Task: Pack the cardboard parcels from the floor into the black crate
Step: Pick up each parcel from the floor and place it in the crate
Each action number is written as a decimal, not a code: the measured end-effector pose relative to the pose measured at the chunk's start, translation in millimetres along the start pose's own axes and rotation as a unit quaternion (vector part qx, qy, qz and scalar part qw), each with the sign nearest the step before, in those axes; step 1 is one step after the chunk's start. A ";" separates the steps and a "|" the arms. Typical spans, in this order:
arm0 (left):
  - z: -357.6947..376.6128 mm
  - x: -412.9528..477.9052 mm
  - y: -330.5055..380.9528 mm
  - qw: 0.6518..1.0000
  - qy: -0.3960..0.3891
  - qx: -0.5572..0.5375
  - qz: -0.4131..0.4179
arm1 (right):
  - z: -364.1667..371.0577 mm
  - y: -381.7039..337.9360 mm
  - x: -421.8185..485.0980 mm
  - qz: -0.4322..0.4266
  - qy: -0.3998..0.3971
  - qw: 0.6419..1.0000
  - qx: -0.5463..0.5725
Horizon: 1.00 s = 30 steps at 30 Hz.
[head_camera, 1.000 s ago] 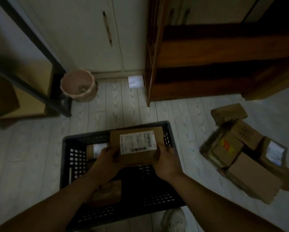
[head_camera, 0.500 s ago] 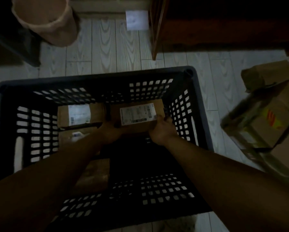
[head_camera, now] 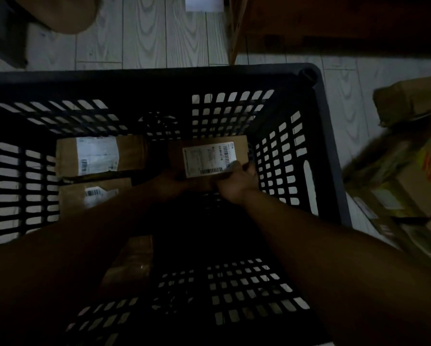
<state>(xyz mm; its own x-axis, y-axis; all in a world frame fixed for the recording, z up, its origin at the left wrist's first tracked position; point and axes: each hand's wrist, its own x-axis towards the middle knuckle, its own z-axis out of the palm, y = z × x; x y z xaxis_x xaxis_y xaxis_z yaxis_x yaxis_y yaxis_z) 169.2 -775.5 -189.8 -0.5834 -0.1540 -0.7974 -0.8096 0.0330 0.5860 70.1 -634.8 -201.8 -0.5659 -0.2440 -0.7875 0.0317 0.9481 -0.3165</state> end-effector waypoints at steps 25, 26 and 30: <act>-27.0 -557.0 296.8 0.943 0.139 0.298 0.062 | -330.2 -86.5 -542.2 -0.189 0.037 0.974 -0.116; -23.5 -571.9 302.3 0.938 0.142 0.310 0.071 | -337.4 -85.4 -562.4 -0.189 0.060 0.972 -0.122; -6.6 -621.8 333.3 0.927 0.138 0.334 0.101 | -366.3 -70.9 -631.0 -0.180 0.145 0.963 -0.137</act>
<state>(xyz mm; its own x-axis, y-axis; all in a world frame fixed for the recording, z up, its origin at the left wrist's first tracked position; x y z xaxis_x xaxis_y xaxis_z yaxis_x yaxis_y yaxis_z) 262.6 -675.2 502.3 -0.7635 -0.3211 -0.5604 -0.5983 0.6784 0.4264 123.2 -473.3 511.3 -0.7069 -0.5368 -0.4605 -0.4051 0.8410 -0.3585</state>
